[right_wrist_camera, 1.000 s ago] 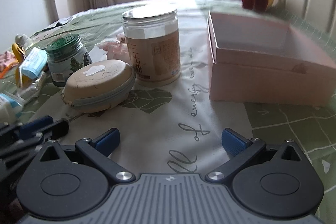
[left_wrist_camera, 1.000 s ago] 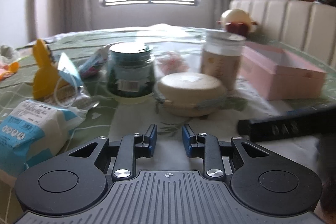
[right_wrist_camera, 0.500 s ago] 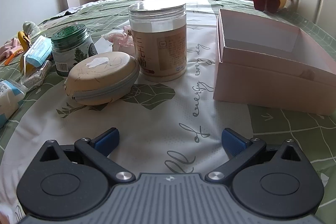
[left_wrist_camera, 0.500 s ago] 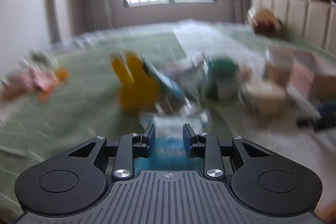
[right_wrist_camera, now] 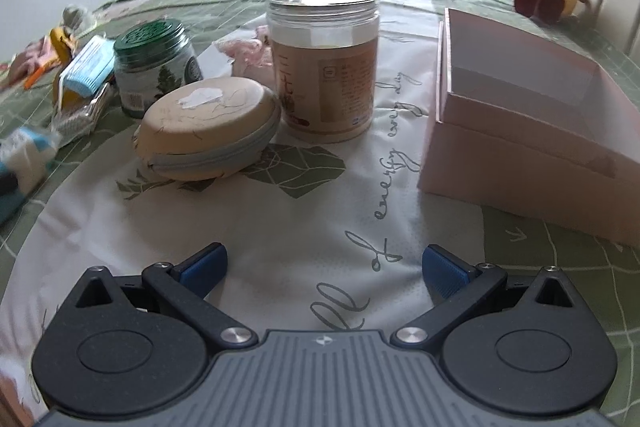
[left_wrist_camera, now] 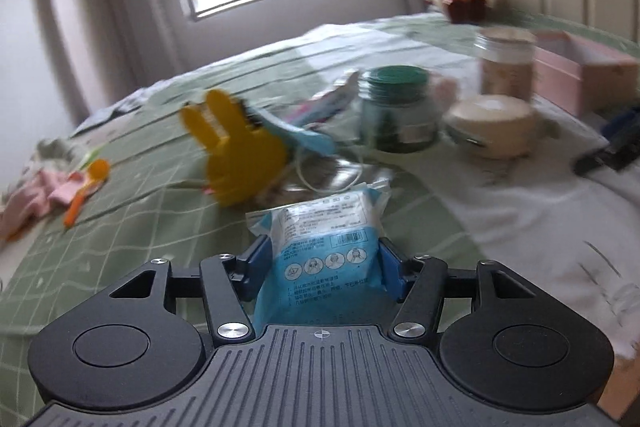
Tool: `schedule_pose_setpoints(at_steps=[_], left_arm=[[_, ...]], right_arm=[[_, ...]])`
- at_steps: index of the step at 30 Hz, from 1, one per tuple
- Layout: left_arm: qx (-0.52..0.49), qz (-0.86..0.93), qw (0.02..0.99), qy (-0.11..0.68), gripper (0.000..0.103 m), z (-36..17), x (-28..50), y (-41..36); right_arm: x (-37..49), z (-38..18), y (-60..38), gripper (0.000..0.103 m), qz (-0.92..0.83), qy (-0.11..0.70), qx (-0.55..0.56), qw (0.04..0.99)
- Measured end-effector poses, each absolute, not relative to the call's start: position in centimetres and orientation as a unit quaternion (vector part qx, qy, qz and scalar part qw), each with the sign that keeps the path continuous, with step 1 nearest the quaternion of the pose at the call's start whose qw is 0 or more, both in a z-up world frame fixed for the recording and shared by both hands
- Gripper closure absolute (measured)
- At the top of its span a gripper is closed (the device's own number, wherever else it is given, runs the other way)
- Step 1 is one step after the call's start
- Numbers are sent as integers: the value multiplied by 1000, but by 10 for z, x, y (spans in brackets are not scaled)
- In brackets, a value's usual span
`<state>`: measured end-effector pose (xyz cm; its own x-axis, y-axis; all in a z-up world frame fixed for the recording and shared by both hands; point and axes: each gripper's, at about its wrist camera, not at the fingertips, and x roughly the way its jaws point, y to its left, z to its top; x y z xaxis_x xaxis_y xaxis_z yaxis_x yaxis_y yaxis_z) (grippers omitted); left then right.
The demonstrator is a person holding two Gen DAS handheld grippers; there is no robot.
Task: Organize soft objects
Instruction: 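Grasp the blue-and-white cotton pad bag with the left gripper, then grasp the blue face mask with the right gripper while the left gripper holds the bag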
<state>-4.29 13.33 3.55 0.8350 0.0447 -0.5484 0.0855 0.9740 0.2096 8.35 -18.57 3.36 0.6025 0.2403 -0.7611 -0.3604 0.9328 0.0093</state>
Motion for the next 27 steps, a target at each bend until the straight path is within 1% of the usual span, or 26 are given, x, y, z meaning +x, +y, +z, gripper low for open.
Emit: schedule_pose_setpoints(at_steps=[1,3,4,6,9,12,13,14,15,17,18,19,21,23,27], left_arm=[[98,-8,953,288,39,37,-41,142],[59,-7,956,287,39,37,-36,157],[39,-9,957,288,39,37,-34,164],[5,-18,955,296,39,36,-29,175],[-47,-41,950,307,44,41,-25,190],[-89,-65,948,300,46,48,-32,205],[-95,-71,949,294,47,50,-35,208],[-97,-74,951,285,47,54,-40,214],[-95,-73,954,276,47,58,-46,219],[-95,-63,958,263,47,65,-56,234],[-101,-56,959,258,47,68,-60,244],[-110,-53,960,253,47,70,-62,253],[-135,-49,960,241,47,74,-65,274],[-163,-45,958,231,47,76,-64,291],[-188,-46,956,220,47,74,-59,314]], right_arm=[[84,37,-183,0,167,418,-80,890],[83,49,-177,6,167,417,-81,890],[80,59,-172,7,172,407,-78,894],[77,84,-156,7,184,381,-74,903],[82,120,-120,7,217,349,-79,908],[98,147,-70,7,256,327,-94,905],[105,152,-49,9,264,319,-108,904],[110,156,-35,18,270,316,-118,902],[118,158,-15,24,284,317,-131,896],[133,158,13,52,303,329,-143,883],[145,158,27,57,312,339,-146,875],[157,160,39,60,318,350,-142,869],[185,165,63,60,332,377,-118,857],[220,164,92,60,352,426,-93,828],[269,141,142,59,333,486,-81,804]])
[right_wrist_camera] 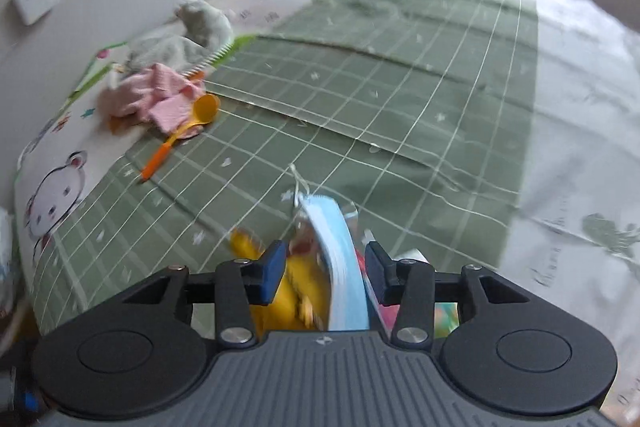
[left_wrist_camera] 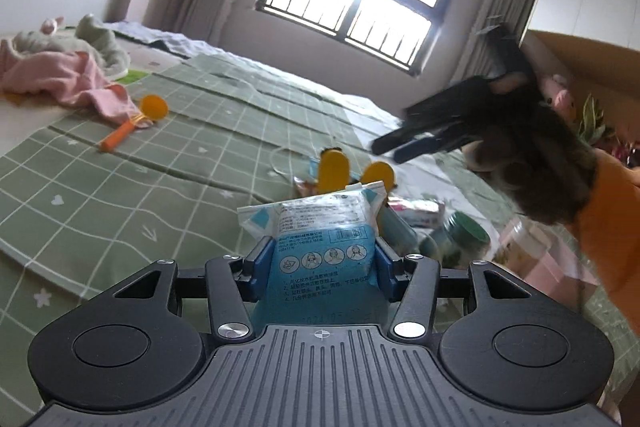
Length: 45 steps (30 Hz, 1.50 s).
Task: Organize soft objects
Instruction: 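Grasp the blue face mask with the right gripper while the left gripper holds the bag, then carry both items into the pink box and open both grippers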
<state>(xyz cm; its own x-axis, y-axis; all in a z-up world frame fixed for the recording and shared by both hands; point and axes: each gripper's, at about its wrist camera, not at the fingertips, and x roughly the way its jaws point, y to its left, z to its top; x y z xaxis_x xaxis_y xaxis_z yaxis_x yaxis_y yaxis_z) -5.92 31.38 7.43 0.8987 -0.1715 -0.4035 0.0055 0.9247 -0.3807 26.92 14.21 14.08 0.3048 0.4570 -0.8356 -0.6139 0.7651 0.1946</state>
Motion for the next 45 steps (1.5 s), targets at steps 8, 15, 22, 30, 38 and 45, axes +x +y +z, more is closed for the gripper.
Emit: schedule_pose_setpoints(at_steps=[8,15,22,30,38,45], left_arm=[[-220,-39,948,227,47,52,-54,333],[-218,-10,955,200,47,79,-37,335],[-159,-74,973,150,47,156,10,254],[-129,-279,938,157,47,211,101,57],[-192,-350,877,265,46,176,199,-94],[-111,-306,882,342,46,122,236,-165]], right_arm=[[306,87,166,93,267,573,-69,772],[267,185,76,101,297,490,-7,819],[211,313,-73,101,278,347,30,895],[187,334,-259,101,159,268,33,950],[257,176,-377,89,116,395,160,897],[218,141,-423,70,37,346,114,930]])
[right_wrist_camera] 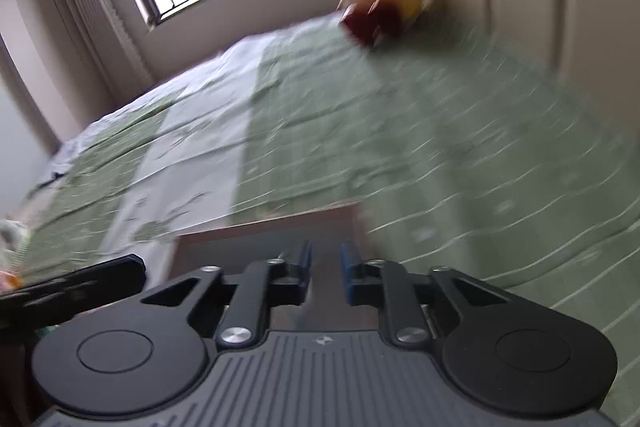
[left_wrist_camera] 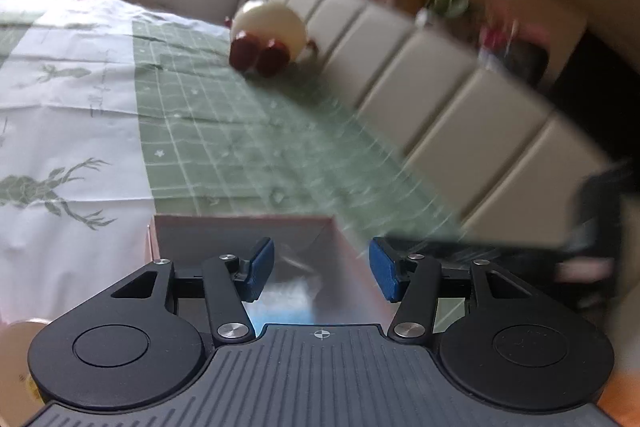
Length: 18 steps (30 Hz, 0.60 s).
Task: Organize soft objects
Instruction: 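Carry both items into the pink box and open both grippers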
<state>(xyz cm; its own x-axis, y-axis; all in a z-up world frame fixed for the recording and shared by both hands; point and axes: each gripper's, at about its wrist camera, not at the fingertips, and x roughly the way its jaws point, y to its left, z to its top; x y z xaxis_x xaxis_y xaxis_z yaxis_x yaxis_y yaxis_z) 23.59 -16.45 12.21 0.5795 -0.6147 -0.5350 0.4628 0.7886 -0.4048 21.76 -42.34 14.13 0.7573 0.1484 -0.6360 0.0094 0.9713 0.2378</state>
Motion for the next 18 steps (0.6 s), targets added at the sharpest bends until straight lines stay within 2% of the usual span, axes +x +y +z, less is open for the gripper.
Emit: schedule_pose_setpoints(at_steps=[1,2,7,15,18], left_arm=[[-85,-302,882,352,46,117,238,-175],[-68,-300,883,354,46,112,238,-182],[-100,-294,907,286,46,127,189,-144],[-77,-144,968,189,46,157,83,5],[-81,-64,976,191,46,157,59,64]], right_arm=[[208,145,-426,58,30,331,105,937],[203,149,-427,51,26,320,100,942],[155,153,-409,39,29,268,44,962],[124,136,-323,37,92,249,4,964],[117,123,-287,37,147,269,25,952]])
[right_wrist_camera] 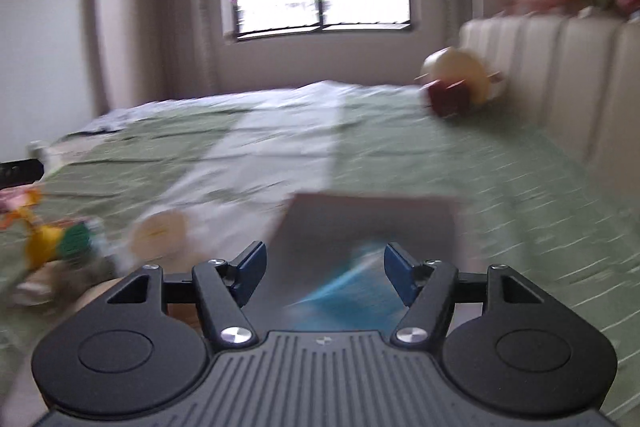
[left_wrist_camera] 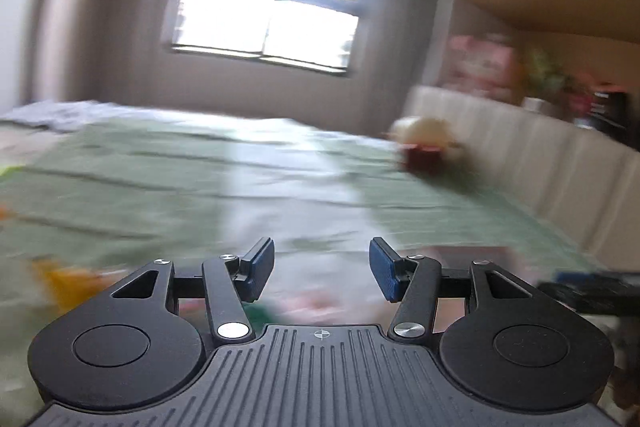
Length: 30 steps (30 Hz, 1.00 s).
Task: Organize soft objects
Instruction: 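Carry both items into the pink box and open both grippers, then grasp the clear cotton swab pack with the left gripper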
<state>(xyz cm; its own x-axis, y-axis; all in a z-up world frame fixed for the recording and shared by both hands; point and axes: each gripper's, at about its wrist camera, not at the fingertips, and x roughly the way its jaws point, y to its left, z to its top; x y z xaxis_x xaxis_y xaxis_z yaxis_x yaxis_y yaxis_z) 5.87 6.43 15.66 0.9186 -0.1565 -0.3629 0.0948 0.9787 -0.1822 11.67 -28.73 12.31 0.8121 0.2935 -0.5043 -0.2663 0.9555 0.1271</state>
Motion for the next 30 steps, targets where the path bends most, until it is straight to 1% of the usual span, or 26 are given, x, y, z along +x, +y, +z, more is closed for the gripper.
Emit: schedule_pose_setpoints(at_steps=[3,8,13,16,19,24,26,29,30], left_arm=[[-99,-38,968,230,46,146,40,109],[-140,-24,952,271,46,108,24,143],[-197,-11,938,285,46,77,25,172],[-221,3,936,276,46,68,33,182],[-202,35,940,274,46,64,48,179],[-115,19,945,306,45,49,64,158],[-68,13,950,303,44,45,62,145],[-35,-11,953,300,37,42,60,136],[-28,-19,953,302,33,41,61,133]], right_arm=[[104,105,-248,37,184,291,35,938],[94,73,-203,37,202,335,35,919],[84,48,-185,37,183,361,23,914],[75,35,-183,37,170,347,19,922],[72,35,-179,36,164,342,3,925],[70,34,-176,33,162,340,-14,926],[71,33,-176,29,163,340,-16,926],[72,33,-175,27,163,340,-17,926],[72,32,-174,27,162,340,-18,926]])
